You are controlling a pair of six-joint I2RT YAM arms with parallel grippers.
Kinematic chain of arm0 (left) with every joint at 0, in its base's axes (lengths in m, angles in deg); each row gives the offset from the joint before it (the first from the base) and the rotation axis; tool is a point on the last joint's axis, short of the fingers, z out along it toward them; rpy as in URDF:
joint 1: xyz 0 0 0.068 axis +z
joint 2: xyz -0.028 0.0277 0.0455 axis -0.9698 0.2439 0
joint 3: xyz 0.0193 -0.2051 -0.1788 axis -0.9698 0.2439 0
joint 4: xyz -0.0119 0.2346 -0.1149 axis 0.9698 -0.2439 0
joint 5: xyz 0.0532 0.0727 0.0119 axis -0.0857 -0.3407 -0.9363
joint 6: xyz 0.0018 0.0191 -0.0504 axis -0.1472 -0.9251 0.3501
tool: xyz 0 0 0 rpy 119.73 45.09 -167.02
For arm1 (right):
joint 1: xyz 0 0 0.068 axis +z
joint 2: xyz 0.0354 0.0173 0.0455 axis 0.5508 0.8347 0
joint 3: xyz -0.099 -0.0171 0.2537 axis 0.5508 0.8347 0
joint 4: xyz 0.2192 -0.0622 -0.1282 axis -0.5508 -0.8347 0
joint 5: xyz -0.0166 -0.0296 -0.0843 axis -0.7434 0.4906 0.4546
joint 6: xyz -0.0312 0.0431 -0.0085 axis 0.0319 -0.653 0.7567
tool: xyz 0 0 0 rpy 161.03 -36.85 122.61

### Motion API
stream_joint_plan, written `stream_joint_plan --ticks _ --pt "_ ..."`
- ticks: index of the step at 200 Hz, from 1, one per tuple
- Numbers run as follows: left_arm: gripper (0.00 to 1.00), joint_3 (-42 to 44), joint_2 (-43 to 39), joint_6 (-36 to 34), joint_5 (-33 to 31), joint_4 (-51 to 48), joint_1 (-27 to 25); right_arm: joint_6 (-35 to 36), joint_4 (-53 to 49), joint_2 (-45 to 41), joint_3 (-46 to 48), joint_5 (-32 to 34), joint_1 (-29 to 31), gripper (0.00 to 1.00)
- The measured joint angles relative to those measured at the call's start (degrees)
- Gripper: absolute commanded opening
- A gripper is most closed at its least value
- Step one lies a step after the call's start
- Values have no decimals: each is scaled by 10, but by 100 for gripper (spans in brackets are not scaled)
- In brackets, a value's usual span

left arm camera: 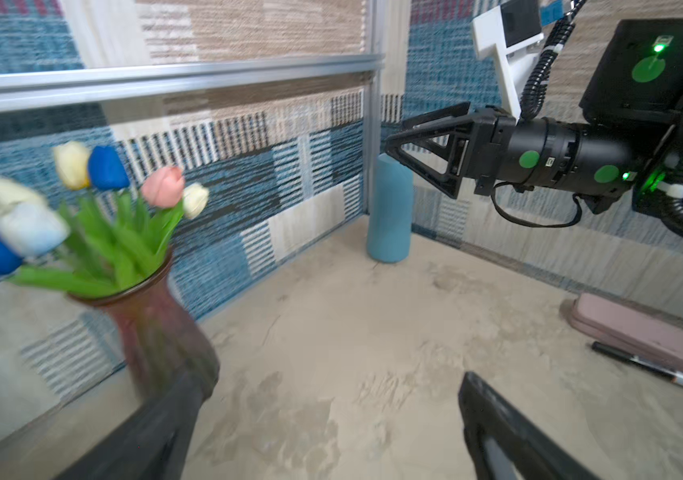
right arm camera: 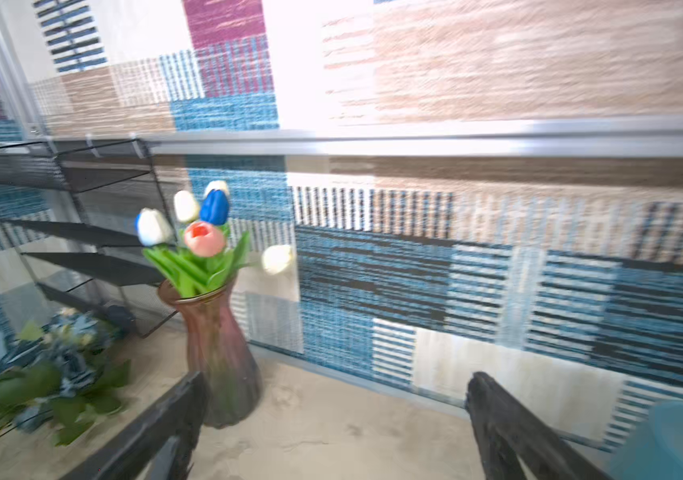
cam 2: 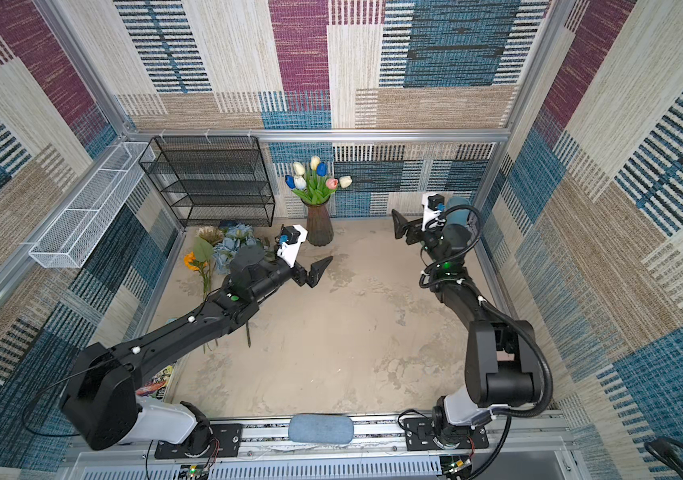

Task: Arrange the flowers into the vase
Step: 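Move the right gripper to the light blue vase while the left arm reaches forward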

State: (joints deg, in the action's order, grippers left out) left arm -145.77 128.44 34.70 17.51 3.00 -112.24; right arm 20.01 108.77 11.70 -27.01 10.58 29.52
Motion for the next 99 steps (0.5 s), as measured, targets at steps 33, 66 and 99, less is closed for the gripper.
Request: stream_joint_plan --ticks 33,66,99 --pt "100 -140 97 0 32 -86 -33 0 -120 19 -88 27 -113 100" --pt "100 -217 164 12 61 -145 -54 14 -214 113 -181 -11 -175 100" --pt "100 -252 201 24 86 -167 -64 45 -259 186 -241 -59 -203 100"
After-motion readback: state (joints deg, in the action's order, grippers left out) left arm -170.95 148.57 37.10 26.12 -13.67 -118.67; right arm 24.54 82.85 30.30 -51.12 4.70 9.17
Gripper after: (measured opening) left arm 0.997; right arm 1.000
